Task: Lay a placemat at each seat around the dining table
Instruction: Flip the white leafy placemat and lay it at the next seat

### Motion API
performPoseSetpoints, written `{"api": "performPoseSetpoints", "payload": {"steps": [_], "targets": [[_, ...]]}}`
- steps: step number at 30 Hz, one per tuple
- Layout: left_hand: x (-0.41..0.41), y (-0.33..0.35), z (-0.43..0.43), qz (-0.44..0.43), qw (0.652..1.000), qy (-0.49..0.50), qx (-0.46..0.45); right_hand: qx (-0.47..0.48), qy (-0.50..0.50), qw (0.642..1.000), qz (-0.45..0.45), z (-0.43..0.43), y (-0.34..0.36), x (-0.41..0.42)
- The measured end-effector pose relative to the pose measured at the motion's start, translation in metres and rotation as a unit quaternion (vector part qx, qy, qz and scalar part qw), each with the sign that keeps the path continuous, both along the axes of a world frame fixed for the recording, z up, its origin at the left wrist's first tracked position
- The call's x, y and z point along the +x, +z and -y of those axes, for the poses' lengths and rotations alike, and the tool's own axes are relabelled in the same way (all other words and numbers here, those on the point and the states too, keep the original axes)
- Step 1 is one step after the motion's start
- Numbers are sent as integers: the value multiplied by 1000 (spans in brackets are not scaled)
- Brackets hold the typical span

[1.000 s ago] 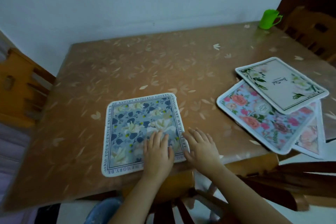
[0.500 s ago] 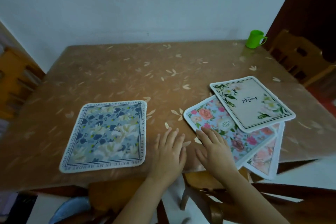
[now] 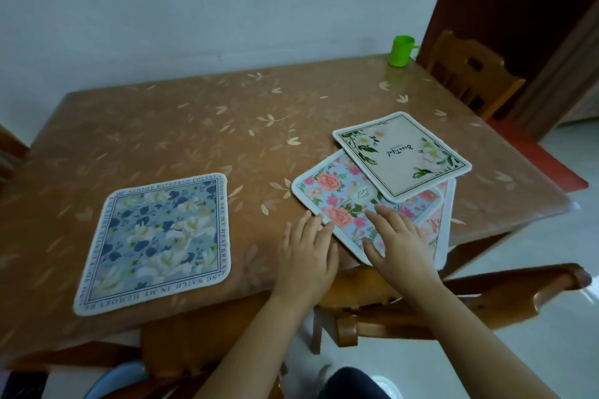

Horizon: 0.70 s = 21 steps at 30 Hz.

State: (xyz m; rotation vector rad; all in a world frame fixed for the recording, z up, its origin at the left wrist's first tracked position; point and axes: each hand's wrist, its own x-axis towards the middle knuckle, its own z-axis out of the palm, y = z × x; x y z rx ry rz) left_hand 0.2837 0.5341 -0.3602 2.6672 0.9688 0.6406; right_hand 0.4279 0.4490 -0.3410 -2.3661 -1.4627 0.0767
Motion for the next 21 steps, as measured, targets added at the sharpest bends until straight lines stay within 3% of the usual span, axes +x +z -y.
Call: {"api": "performPoseSetpoints", "payload": {"steps": [7,12,21], "targets": [[32,-1,17,-1,1000,-2,2,15,12,999,27,17,8,42],[81,0,13,1,1000,5,28,17,73,994,75,9,3,94],[189,-32,4,-77,996,16,-29,3,133,989,70,-2,-27,202]]}}
